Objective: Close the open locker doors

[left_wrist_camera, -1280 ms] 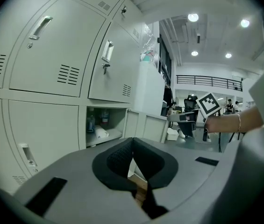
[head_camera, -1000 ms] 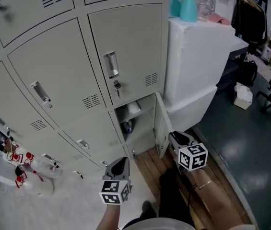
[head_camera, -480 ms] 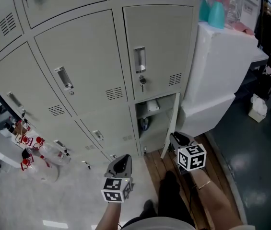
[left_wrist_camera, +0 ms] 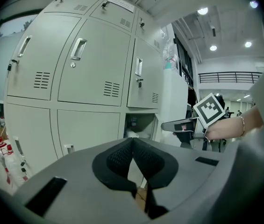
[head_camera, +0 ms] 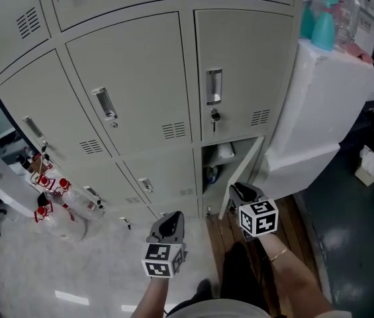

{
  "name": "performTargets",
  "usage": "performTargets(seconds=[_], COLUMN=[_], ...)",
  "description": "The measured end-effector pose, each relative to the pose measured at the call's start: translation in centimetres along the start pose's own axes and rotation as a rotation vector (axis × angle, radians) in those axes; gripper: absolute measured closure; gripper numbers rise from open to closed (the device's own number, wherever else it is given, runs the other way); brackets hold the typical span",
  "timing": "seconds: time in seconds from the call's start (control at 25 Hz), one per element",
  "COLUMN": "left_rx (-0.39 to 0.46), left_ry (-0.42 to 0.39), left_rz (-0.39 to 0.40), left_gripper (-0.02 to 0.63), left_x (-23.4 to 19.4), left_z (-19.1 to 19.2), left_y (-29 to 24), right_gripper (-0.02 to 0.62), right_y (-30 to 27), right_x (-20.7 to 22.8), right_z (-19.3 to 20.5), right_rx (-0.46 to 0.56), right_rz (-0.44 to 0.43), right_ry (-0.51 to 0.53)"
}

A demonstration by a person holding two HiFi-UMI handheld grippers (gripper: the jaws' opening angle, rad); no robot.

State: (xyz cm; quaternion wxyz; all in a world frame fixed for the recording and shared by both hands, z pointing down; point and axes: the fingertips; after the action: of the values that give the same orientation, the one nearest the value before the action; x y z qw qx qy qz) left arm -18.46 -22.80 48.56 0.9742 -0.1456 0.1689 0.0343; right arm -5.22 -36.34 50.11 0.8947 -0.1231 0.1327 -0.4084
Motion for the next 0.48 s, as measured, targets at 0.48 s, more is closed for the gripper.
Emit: performTargets(seconds=[0.48], left_rx=[0.020], left_ry=[0.005], left_rz=[-0.078], left_gripper=[0.586], left_x=[-2.7], left_z=[-1.2], left_y=[-1.5], right_gripper=[0.531], right_y=[-6.2], right_x=[-1.0], right_z=[-2.3], right_rx=[0.019], right_rz=[-0.075], right_ry=[0.038])
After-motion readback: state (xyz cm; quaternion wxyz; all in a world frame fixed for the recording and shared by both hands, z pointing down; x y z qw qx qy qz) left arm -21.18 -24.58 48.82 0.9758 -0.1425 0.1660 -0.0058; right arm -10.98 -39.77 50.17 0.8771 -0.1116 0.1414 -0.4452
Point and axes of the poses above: the fingertips, and each gripper's own axes: y backward along the fingers, x to its right, z out of its underside, and after that the axes turned 15 degrees about y, right-handed
